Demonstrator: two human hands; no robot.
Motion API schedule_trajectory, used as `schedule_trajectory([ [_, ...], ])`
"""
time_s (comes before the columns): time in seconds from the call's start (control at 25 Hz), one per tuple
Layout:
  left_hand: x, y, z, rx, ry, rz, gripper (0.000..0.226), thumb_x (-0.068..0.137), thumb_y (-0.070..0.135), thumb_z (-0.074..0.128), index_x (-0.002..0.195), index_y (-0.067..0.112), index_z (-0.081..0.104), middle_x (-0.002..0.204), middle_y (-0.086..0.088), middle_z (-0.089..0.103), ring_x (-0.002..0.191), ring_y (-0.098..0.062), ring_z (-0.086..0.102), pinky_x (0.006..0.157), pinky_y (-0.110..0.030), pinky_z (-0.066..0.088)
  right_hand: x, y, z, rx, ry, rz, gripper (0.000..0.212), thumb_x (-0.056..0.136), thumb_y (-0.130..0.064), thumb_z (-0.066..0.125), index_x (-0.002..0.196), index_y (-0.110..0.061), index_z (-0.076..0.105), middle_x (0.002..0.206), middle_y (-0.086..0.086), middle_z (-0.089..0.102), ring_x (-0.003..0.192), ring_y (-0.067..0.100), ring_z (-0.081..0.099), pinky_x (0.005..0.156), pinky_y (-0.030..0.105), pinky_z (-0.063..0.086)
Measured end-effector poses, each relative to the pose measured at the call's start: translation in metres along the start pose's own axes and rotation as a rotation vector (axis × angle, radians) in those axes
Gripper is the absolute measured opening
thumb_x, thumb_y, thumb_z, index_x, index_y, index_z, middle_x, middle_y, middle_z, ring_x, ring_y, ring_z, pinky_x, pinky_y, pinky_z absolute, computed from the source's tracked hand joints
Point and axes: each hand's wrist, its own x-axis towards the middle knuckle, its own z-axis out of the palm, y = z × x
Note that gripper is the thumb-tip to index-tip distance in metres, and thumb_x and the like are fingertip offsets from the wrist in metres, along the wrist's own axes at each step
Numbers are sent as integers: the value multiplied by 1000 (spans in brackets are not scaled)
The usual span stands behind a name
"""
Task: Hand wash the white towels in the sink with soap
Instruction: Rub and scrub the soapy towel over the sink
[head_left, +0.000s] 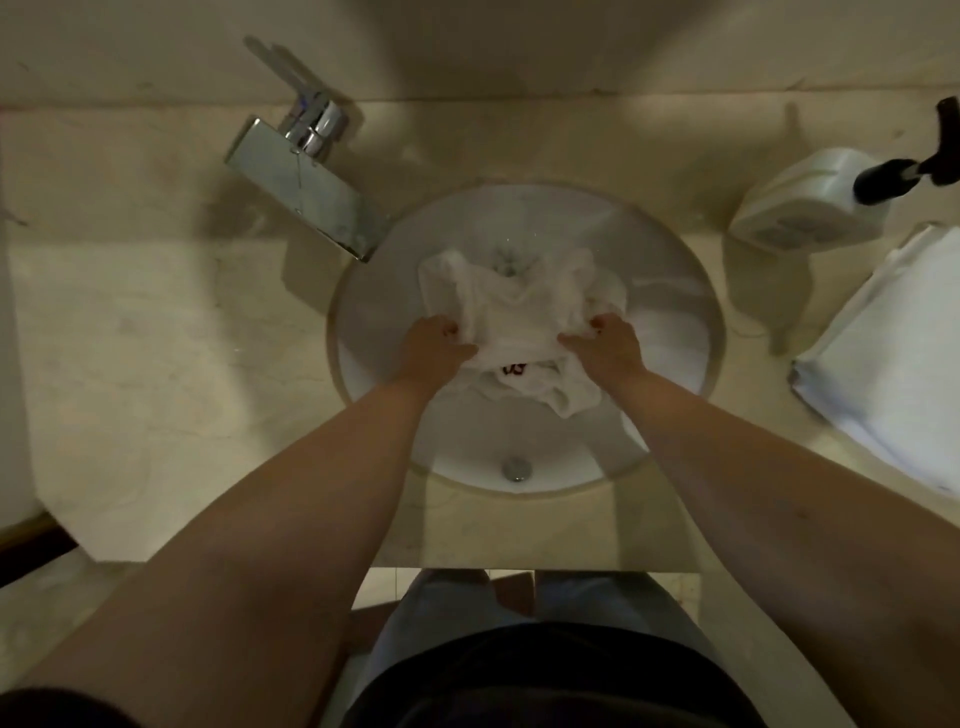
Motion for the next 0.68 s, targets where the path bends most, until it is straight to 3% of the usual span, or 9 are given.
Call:
schedule_trajectory([
  [0.08,2,5,8,81,66,33,26,88,20,67,71,12,50,80,-8,54,86,-34,62,66,-30,35,2,2,6,-107,16,30,70,81,-43,75,133,-3,50,131,13,57,121,33,54,100,41,44],
  [0.2,-5,18,15,-145,96,-25,15,96,16,49,84,6,48,90,-17,56,87,-33,56,70,-35,37,-2,-1,9,-157,22,-71,44,94,-32,60,125,-2,56,125,16,60,116,34,55,87,33,42],
  [0.32,-11,20,17,-567,84,-180,35,93,26,66,114,-1,62,111,-15,67,103,-30,64,89,-39,52,-17,-7,2,291,-11,-39,23,96,-21,54,107,-4,64,104,12,67,95,29,63,71,30,46],
  [0.44,-27,18,19,-788,56,-285,64,70,35,88,117,-3,66,111,-13,71,101,-28,68,92,-40,55,-43,-10,-7,650,-85,50,23,95,-24,61,111,-10,66,97,3,72,89,23,71,71,29,56],
  [0.52,-37,24,17,-794,60,-276,79,67,45,86,123,-4,63,123,-17,67,108,-31,66,97,-42,53,-61,-9,-9,750,-136,63,31,90,-22,71,114,-3,67,101,8,74,85,20,74,70,29,60],
  [0.6,-55,34,6,-606,123,-235,67,90,47,68,132,-4,57,130,-16,62,118,-33,61,99,-35,48,-78,-7,-12,743,-78,87,38,85,-18,76,115,3,66,104,13,72,76,18,73,64,26,58],
  [0.68,-69,37,-4,-508,211,-131,59,99,46,54,133,-3,56,132,-20,61,124,-34,57,98,-32,42,-92,-6,-18,632,42,103,46,87,-28,74,120,3,64,108,14,70,81,22,69,70,28,54],
])
